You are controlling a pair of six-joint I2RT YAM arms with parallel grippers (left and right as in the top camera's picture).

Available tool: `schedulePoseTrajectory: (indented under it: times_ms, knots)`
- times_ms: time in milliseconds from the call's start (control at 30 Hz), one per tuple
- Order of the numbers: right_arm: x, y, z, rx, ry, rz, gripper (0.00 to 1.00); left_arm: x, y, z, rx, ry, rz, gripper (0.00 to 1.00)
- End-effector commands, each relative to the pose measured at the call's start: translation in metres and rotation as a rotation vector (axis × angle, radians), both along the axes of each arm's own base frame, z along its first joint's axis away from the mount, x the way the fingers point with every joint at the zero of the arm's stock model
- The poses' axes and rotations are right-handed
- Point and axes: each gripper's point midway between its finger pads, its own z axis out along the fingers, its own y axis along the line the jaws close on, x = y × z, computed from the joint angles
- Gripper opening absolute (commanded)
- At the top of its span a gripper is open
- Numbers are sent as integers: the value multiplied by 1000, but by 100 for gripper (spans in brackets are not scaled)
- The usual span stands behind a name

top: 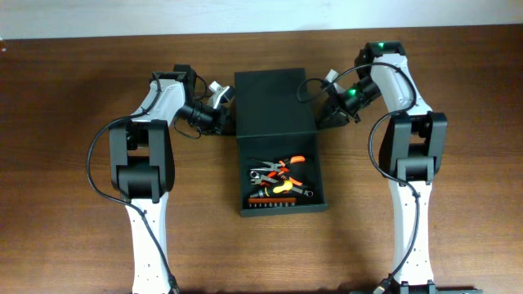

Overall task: Pack container
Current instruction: 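Move both grippers to the box lid's upper edges and grip them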

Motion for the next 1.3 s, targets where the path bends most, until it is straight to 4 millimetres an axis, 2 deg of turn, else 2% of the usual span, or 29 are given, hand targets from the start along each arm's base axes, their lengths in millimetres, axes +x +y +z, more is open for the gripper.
schedulePoseTrajectory:
  times_ms: [0, 100, 267, 767, 867, 1167, 1267]
  knots:
    - [-2, 8, -1, 40, 5, 8, 6, 0, -2, 2, -33, 11, 13, 2]
    - [-3, 6, -4, 23, 2, 15, 6, 0, -2, 2, -33, 11, 13, 2]
    - [-5, -8, -20, -95, 9, 37, 7, 0, -2, 2, -33, 11, 13, 2]
    - [1, -7, -23, -89, -21, 36, 10, 0, -2, 2, -31, 23, 22, 2]
    - [-3, -7, -27, -90, -6, 36, 10, 1, -1, 2, -30, 23, 22, 2]
    - [-21, -9, -58, -92, 58, 37, 10, 1, -1, 2, -30, 23, 22, 2]
    - [-24, -9, -61, -91, 68, 37, 10, 1, -1, 2, -30, 23, 22, 2]
